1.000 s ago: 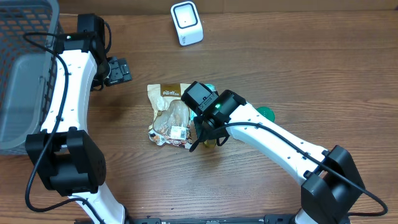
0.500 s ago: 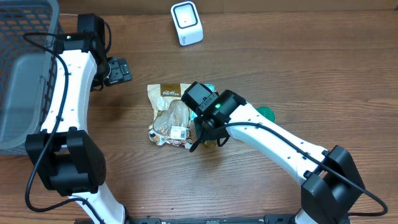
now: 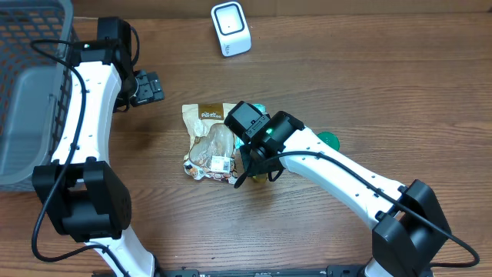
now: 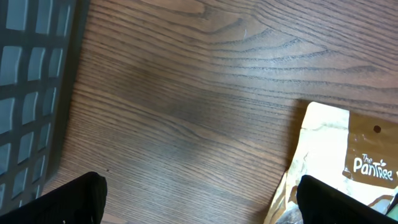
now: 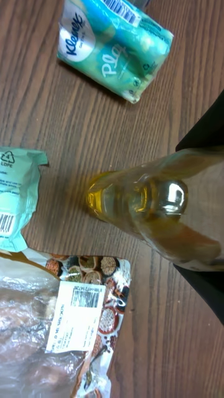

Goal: Scan the item barcode
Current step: 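Close the right gripper around the oil bottle neck, then lift the oil bottle and tilt it horizontally with the right gripper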

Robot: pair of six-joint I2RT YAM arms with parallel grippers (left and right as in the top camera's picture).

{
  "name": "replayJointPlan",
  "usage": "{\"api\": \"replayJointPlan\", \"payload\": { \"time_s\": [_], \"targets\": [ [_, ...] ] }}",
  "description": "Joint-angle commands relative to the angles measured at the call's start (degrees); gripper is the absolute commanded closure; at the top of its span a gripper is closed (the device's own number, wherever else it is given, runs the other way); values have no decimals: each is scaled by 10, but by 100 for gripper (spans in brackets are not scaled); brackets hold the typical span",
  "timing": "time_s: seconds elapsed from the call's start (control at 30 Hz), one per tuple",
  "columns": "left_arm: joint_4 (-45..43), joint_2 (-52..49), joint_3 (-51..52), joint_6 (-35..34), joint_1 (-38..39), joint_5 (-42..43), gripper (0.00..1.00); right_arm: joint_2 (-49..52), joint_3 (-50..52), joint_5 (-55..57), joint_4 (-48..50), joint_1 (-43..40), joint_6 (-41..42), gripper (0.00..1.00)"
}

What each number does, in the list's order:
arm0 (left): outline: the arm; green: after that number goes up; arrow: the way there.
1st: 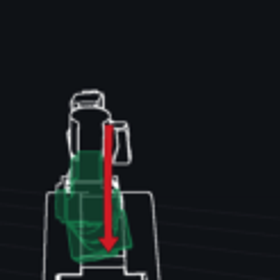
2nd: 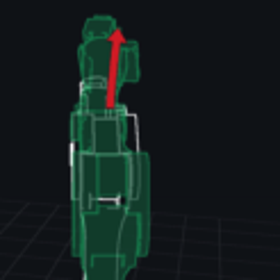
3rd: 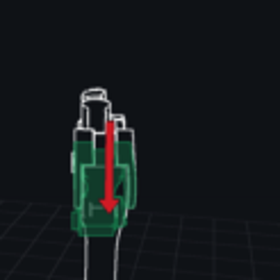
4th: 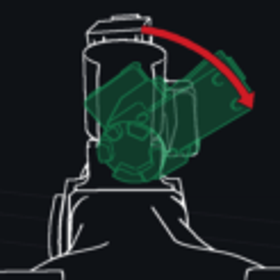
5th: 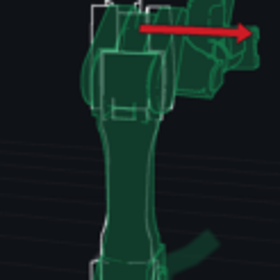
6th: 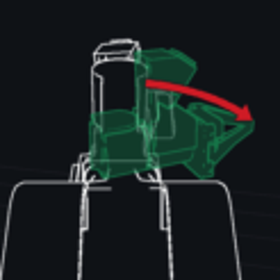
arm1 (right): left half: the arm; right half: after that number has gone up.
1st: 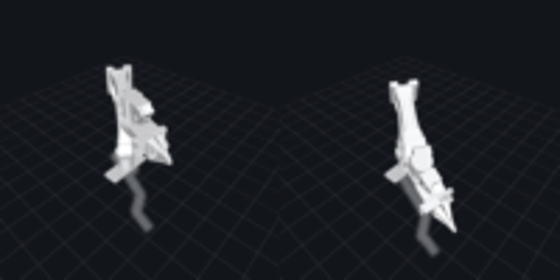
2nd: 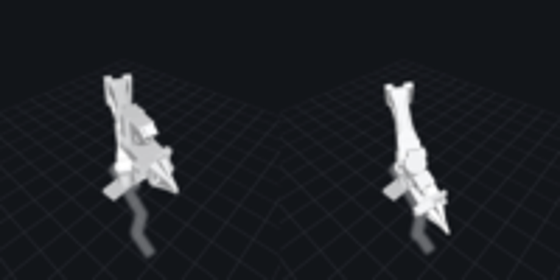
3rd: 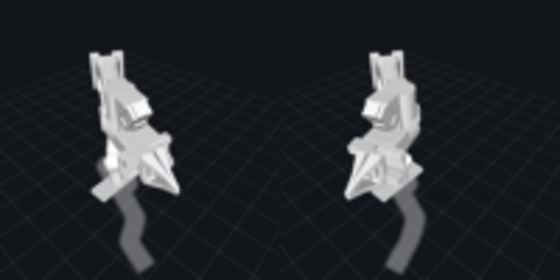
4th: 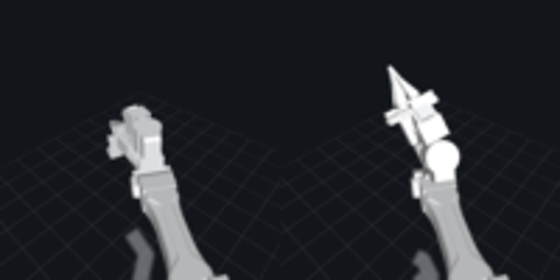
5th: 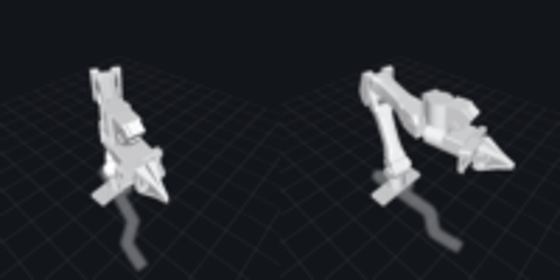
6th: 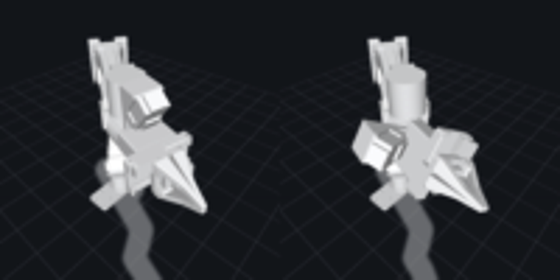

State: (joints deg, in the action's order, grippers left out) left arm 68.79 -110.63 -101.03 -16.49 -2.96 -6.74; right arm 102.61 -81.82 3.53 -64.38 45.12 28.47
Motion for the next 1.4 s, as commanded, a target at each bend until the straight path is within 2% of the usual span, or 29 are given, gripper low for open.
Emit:
{"api": "replayJointPlan", "payload": {
  "time_s": [0.0,0.17,0.4,0.5,0.63,0.67,0.7,0.87,1.03,1.37],
  "targets": [
    [0,9,-9,2,3,-7,1,-3,2,-21,3,-7,1,55],
    [0,9,-9,2,4,-7,0,-23,-17,-46,-6,-41,0,64],
    [-1,9,-9,2,4,-7,1,-91,-34,-137,1,-97,-37,64],
    [-1,9,-9,2,3,-7,0,-126,-35,-239,16,-135,-66,64],
    [-1,9,-9,2,3,-7,1,-157,-35,-433,36,-201,-115,64],
    [-1,9,-9,2,3,-7,0,-163,-35,-527,37,-232,-144,64],
    [-1,9,-9,2,3,-7,0,-164,-35,-574,34,-246,-166,65],
    [-1,9,-9,2,4,-7,1,-164,-34,-738,6,-288,-271,65],
    [-1,9,-9,2,3,-7,0,-164,-34,-794,-19,-298,-317,66],
    [-1,9,-9,2,4,-7,1,-163,-34,-803,-22,-298,-319,66]
  ]
}}
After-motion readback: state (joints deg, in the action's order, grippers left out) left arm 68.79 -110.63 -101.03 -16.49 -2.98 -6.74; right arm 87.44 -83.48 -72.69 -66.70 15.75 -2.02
